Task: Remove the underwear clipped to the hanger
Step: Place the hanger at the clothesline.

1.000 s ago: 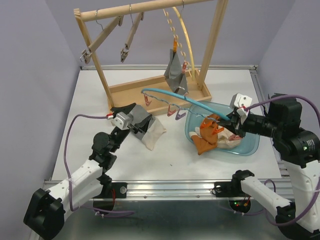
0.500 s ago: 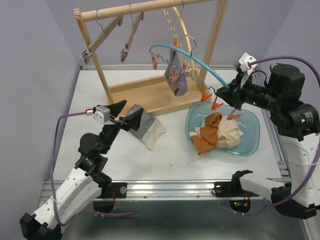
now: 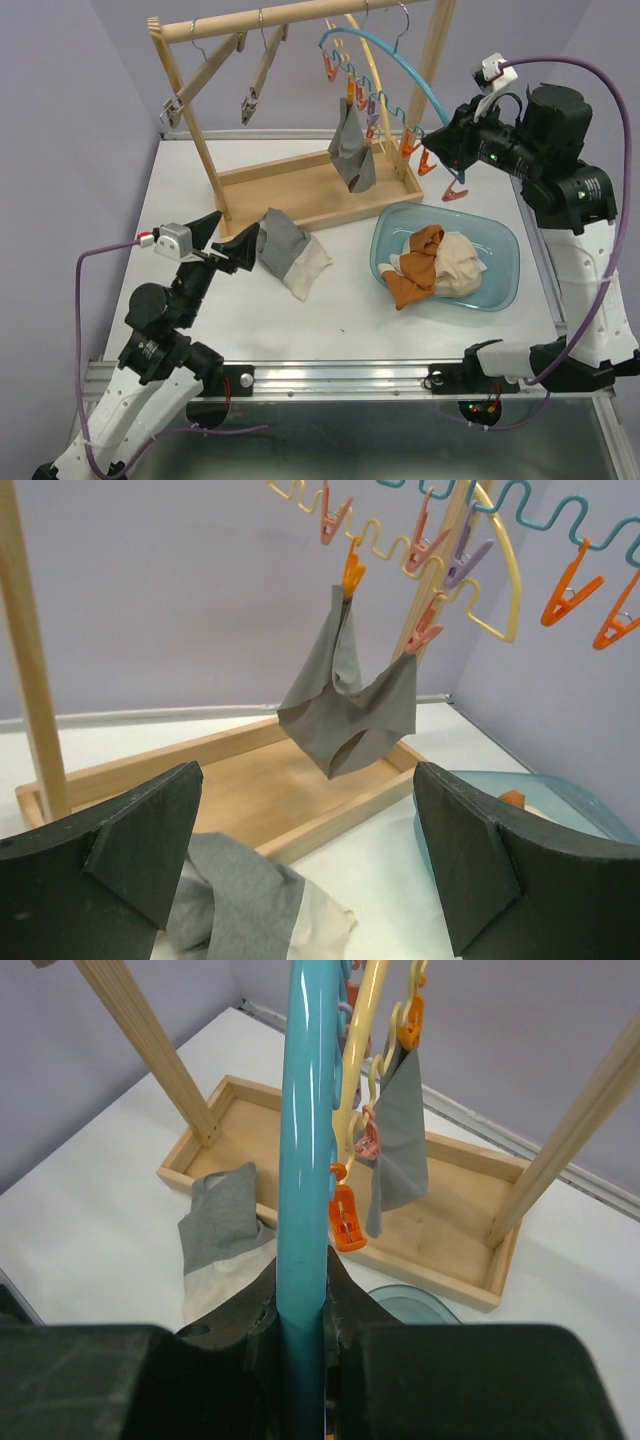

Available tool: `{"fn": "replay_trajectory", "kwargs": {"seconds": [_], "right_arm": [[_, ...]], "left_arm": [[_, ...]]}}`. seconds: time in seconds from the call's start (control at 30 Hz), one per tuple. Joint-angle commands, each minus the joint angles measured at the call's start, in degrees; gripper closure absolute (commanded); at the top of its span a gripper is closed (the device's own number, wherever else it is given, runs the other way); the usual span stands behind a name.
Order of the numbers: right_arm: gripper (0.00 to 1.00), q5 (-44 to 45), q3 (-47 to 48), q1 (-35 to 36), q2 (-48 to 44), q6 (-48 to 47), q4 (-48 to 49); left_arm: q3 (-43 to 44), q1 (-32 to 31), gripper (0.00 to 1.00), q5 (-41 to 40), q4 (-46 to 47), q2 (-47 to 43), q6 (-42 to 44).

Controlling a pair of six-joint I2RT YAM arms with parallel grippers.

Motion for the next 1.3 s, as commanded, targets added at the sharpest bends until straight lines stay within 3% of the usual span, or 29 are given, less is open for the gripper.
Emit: {"fn": "replay_trajectory", "kwargs": {"seconds": [0.0, 0.8, 1.27], "right_arm": [[0.99, 0.06, 5.59, -0.54, 1.17, 5.29, 9.25], [1.0, -5.13, 7.97, 0.34, 6.26, 21.2, 14.44], [1.0, -0.56, 9.29, 4.82, 10.13, 20.24, 15.23]], "left_arm": [[-4.26, 0.09, 0.01, -2.79, 0.71, -5.06, 1.84], [-5.85, 0.17, 0.01, -2.43, 0.37, -6.39, 1.14], [-5.67, 0.17, 0.01, -2.26, 0.55, -5.42, 1.05]]}}
